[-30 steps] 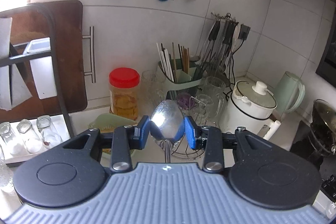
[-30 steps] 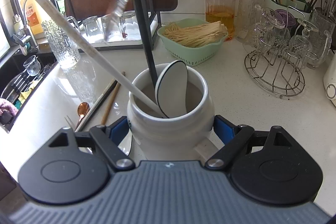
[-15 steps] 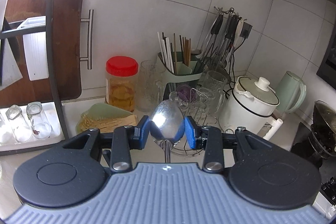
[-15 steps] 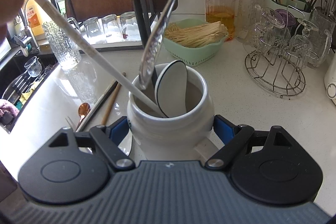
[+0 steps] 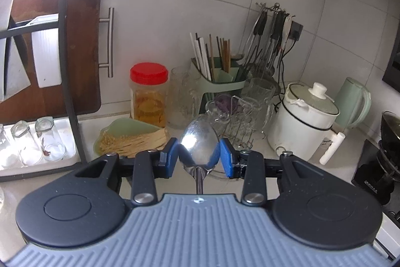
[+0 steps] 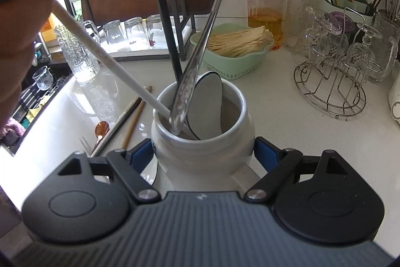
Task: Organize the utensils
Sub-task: 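Lower the steel spoon into the mug held by the right tool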
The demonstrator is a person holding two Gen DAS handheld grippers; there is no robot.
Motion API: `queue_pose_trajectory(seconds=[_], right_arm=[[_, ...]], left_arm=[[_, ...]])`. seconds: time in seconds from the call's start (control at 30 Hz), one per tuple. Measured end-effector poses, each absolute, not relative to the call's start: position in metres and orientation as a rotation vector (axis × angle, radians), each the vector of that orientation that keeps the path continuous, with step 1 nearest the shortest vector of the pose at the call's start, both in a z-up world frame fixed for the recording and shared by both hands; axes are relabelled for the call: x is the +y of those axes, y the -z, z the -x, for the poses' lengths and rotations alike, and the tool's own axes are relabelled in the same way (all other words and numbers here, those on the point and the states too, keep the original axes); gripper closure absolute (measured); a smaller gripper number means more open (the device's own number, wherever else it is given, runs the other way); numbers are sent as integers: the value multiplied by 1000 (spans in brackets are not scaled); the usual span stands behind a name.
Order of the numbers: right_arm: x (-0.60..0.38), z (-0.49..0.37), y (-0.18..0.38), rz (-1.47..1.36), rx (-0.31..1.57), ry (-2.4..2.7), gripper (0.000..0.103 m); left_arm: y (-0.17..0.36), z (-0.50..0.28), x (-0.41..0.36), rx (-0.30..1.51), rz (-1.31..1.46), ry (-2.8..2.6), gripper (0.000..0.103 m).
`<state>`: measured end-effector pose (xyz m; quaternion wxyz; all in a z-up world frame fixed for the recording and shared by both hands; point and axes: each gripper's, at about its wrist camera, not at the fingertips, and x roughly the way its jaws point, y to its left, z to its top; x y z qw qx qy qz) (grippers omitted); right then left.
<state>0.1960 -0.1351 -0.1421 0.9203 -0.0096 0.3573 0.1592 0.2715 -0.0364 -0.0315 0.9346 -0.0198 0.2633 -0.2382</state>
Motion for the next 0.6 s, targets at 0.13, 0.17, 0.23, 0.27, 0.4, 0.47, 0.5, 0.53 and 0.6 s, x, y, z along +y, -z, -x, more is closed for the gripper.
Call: queue_pose_trajectory(seconds=[0.13, 0.17, 0.23, 0.27, 0.4, 0.47, 0.5, 0.53, 0.6], right_arm=[[-137, -196, 142, 20, 734, -334, 14], [-137, -196, 142, 21, 733, -336, 14], [-137, -196, 142, 21, 733, -339, 14], [-137, -196, 142, 21, 733, -340, 14], [-138, -195, 142, 20, 726, -345, 14], [-138, -195, 142, 19, 723, -347, 14], [-138, -195, 142, 17, 721, -348, 14], [-138, -194, 142, 17, 719, -349, 14], [-139, -194, 143, 15, 715, -352, 14]], left_arm=[[31, -267, -37, 546, 27, 487, 61], [29, -265, -37, 551, 23, 484, 61], [26, -262, -38, 564, 10, 480, 61], [23, -260, -38, 577, 5, 478, 61], [17, -256, -36, 646, -5, 449, 61], [14, -256, -33, 682, 10, 441, 62], [12, -255, -31, 701, 16, 436, 62], [10, -255, -30, 720, 18, 432, 62], [4, -253, -29, 746, 17, 433, 62]])
